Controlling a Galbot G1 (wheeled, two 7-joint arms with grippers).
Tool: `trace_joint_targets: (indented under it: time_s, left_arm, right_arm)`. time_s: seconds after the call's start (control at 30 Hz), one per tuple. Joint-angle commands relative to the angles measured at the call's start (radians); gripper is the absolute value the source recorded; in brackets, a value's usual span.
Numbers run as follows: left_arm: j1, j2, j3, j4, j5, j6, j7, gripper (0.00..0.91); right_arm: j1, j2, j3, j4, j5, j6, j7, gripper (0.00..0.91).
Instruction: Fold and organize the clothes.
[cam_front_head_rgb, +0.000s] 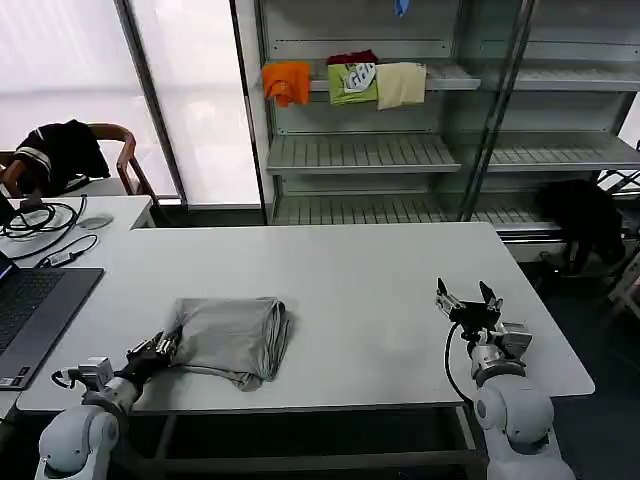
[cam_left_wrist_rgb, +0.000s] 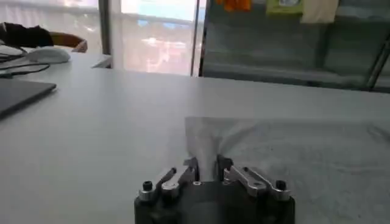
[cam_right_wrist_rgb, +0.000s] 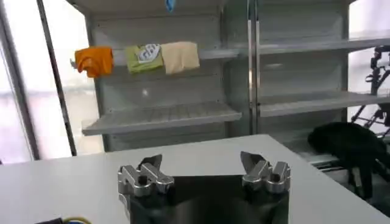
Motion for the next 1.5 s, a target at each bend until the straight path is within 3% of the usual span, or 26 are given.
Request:
trace_joint_targets:
  time_s: [0.03,0.2,0.37,0.57,0.67,0.87,1.07,1.2,1.5]
  left_arm:
    - [-0.001,0.003,-0.031,-0.005,0.019,-0.069,0.013,0.000]
    - [-0.024,0.090,-0.160,-0.040,0.134,-0.121,0.034,0.000]
    - [-0.065,0.306,-0.302,-0.047,0.401,-0.172,0.095,0.000]
    - [-0.105,0.483,-0.341,-0.063,0.383,-0.111,0.141,0.010]
    - [-0.113,0.501,-0.329,-0.097,0.346,-0.074,0.143,0.020]
    - [-0.041,0.330,-0.215,-0.200,0.399,-0.076,0.146,0.020]
    - [0.008,0.026,0.078,-0.187,0.598,-0.142,0.098,0.030]
    - [-0.010,-0.113,0.269,-0.163,0.603,-0.126,0.031,0.030]
    - [-0.160,-0.196,0.537,-0.096,0.323,-0.069,-0.190,0.030]
  right_arm:
    - [0.003,-0.004,-0.003,0.002,0.002,0.001,0.002,0.907]
    - [0.006,-0.006,-0.004,0.002,0.006,0.001,0.002,0.907]
    - [0.014,-0.005,-0.009,-0.020,0.011,0.010,-0.002,0.907]
    - [0.017,-0.001,-0.014,-0.043,0.020,0.024,-0.004,0.907]
    - [0.014,-0.002,-0.012,-0.054,0.023,0.034,-0.006,0.907]
    - [-0.008,-0.016,0.001,-0.070,0.032,0.057,-0.010,0.907]
    - [-0.028,-0.040,0.027,-0.081,0.052,0.065,-0.011,0.907]
    - [-0.038,-0.052,0.038,-0.083,0.058,0.067,-0.011,0.907]
    - [-0.053,-0.059,0.056,-0.050,0.059,0.058,-0.008,0.907]
